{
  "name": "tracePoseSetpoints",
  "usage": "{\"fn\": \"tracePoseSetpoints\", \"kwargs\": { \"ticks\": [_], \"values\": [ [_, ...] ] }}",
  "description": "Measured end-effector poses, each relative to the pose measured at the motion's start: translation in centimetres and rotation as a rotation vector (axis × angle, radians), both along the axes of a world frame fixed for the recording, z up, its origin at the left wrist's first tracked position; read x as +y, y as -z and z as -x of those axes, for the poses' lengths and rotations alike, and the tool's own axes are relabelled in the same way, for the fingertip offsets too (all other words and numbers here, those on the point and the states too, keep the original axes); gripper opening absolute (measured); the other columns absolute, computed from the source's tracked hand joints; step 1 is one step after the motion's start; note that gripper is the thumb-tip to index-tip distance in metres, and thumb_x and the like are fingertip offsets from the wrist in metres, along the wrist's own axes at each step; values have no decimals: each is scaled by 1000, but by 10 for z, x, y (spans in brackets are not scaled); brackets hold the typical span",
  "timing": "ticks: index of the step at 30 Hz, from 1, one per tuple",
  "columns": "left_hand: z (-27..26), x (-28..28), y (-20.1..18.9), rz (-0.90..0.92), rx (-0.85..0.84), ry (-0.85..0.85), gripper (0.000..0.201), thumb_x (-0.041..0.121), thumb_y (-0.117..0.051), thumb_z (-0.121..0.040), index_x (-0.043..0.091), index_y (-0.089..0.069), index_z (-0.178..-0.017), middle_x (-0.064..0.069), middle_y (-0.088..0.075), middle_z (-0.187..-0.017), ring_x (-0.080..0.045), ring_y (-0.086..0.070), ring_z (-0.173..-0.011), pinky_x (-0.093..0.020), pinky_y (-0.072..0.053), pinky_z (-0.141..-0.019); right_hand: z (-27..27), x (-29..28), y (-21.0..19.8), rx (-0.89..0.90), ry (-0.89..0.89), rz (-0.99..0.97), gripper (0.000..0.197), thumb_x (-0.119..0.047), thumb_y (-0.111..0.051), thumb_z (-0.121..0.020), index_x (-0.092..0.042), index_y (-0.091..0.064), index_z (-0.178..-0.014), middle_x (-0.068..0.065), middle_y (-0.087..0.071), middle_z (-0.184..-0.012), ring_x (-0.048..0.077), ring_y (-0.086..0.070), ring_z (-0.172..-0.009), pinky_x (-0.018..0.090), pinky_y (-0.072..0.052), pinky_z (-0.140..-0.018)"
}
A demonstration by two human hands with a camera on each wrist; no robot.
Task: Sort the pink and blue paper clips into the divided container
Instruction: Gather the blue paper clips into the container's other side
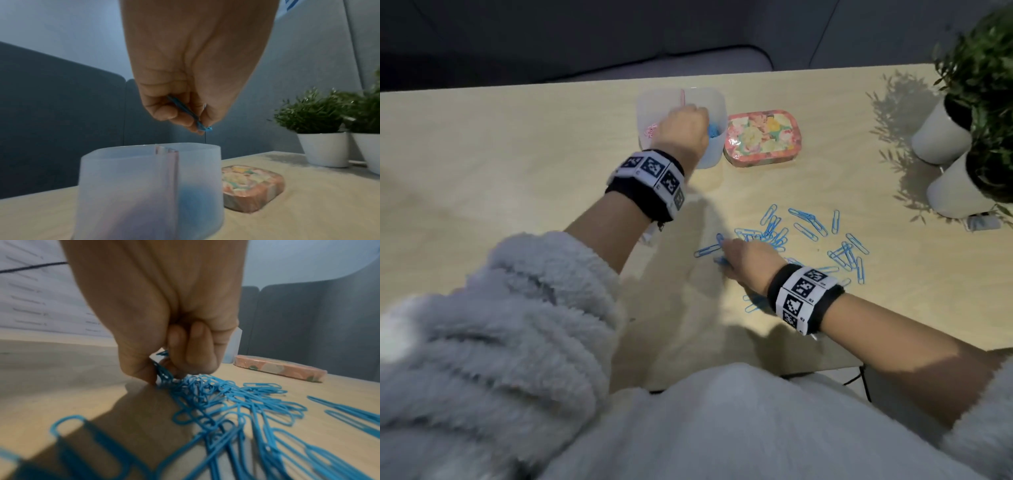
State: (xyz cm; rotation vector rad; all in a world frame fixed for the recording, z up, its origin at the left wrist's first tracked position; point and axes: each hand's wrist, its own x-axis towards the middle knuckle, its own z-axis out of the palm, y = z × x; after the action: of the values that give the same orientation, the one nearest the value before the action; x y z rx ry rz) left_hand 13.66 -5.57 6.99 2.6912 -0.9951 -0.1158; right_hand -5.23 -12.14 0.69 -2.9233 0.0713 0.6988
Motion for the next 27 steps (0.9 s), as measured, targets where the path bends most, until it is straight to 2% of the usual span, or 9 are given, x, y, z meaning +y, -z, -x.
{"fn": "tracePoseSetpoints", "kwargs": {
  "ticks": [4, 7, 10, 15, 17, 20, 22, 24, 27],
  "values": [
    [-27, -26, -3, -215, -115, 36, 28, 12, -39, -95, 1, -54, -116, -22, -57, -120, -39, -50, -112, -46, -40, -90, 6, 2, 5, 0, -58, 38, 34, -25, -39, -97, -7, -41, -126, 14, -54, -121, 35, -61, -104, 41, -48, -76],
    [-34, -30, 5, -252, -59, 14, 30, 11, -38, -95, 3, -53, -120, -22, -59, -120, -38, -50, -114, -45, -39, -94, 8, -6, 3, 15, -14, -77, 28, -17, -44, -92, -6, -47, -118, 17, -58, -114, 37, -63, -98, 41, -48, -75],
    [-31, -22, 5, -29, 54, -28, 34, 1, -37, -92, 4, -53, -122, -21, -56, -125, -37, -48, -118, -43, -37, -100, -7, -20, -17, -31, 150, -335, 10, -16, -52, -88, -6, -52, -87, 21, -59, -86, 35, -58, -77, 37, -41, -66],
    [11, 25, 19, 298, -54, -38, 33, 1, -41, -78, 13, -65, -96, -14, -62, -107, -33, -53, -102, -41, -40, -87, -94, -49, -72, -227, 299, -381, 31, -15, -55, -85, -14, -35, -61, 5, -40, -62, 21, -40, -73, 29, -26, -63],
    [36, 46, 33, 310, 2, 18, 33, -1, -41, -71, 12, -68, -87, -17, -63, -98, -35, -56, -95, -42, -45, -82, -133, -54, -87, -285, 332, -341, 27, -17, -53, -85, -13, -37, -64, 6, -47, -69, 21, -42, -78, 32, -33, -66],
    [66, 70, 47, 204, 216, 81, 28, -5, -48, -74, 11, -68, -87, -14, -61, -98, -34, -54, -97, -42, -45, -85, -180, -50, -92, -330, 364, -290, 18, -13, -49, -85, -9, -40, -71, 25, -54, -96, 31, -54, -95, 32, -43, -81],
    [84, 81, 55, 85, 311, 117, 24, -2, -54, -79, 13, -67, -92, -11, -60, -101, -32, -53, -97, -40, -43, -85, -199, -44, -89, -315, 387, -265, 21, -12, -48, -86, -8, -42, -67, 26, -48, -92, 35, -56, -99, 31, -44, -81],
    [97, 88, 59, 45, 367, 126, 20, 3, -55, -83, 13, -67, -96, -10, -59, -103, -29, -52, -98, -38, -42, -85, -212, -41, -83, -313, 410, -275, 17, -15, -48, -88, -1, -59, -90, 28, -58, -104, 34, -58, -100, 31, -46, -84],
    [104, 92, 60, 51, 436, 90, 18, 7, -55, -85, 10, -66, -99, -12, -57, -103, -27, -55, -95, -36, -45, -82, -214, -46, -82, -339, 444, -359, 28, -8, -43, -90, -1, -60, -110, 17, -61, -121, 31, -57, -112, 30, -46, -91]
  ]
}}
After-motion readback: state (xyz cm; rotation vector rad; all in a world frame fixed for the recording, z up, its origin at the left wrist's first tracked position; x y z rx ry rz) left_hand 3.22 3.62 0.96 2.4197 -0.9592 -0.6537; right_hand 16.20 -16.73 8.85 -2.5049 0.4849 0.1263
